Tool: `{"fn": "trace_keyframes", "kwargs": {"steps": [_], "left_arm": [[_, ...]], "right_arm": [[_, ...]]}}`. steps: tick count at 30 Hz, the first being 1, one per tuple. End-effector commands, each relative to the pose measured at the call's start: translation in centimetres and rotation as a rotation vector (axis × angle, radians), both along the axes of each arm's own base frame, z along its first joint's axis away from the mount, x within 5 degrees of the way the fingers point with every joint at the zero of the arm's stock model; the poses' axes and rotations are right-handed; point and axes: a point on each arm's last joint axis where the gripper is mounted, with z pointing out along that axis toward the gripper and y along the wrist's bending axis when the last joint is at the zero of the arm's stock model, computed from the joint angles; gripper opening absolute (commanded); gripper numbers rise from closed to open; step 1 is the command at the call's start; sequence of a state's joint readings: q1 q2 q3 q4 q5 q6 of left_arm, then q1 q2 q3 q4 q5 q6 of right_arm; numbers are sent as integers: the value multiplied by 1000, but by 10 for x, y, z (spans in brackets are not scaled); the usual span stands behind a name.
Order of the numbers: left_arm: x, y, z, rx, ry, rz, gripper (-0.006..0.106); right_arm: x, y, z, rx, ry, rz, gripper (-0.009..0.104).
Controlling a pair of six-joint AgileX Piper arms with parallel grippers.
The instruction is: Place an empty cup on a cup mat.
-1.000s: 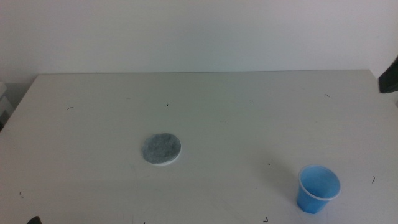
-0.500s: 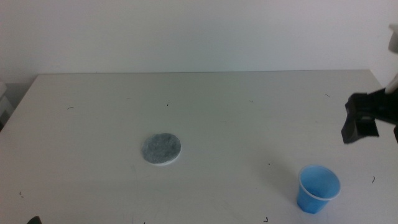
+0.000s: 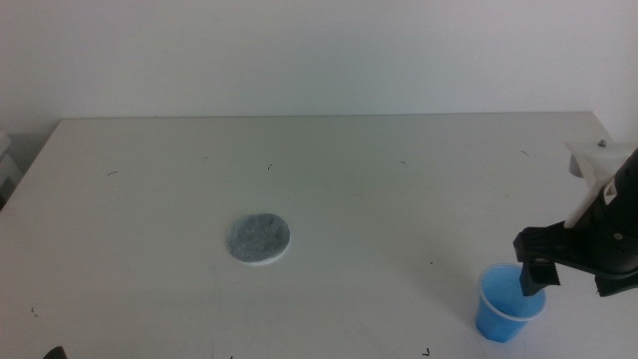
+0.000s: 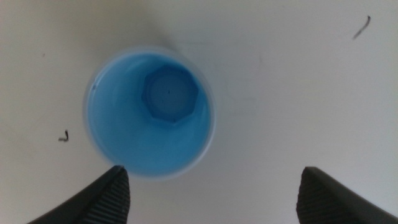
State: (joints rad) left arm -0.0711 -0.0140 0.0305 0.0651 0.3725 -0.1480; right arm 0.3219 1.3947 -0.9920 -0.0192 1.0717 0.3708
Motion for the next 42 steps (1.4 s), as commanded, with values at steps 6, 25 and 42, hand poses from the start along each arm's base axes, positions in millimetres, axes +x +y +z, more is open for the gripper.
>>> {"fn": "trace_keyframes", "kwargs": {"steps": [6,25,42], "left_arm": [[1,0,8,-16,-84,0,105],[1,0,8,-16,-84,0,105],[1,0,8,-16,-84,0,105]], "right_arm": [[18,4,-16,-7,-60,-20,76],[40,12,-56,-25,6,-15,11],[47,15,14,-7,-83,21,-1]]}}
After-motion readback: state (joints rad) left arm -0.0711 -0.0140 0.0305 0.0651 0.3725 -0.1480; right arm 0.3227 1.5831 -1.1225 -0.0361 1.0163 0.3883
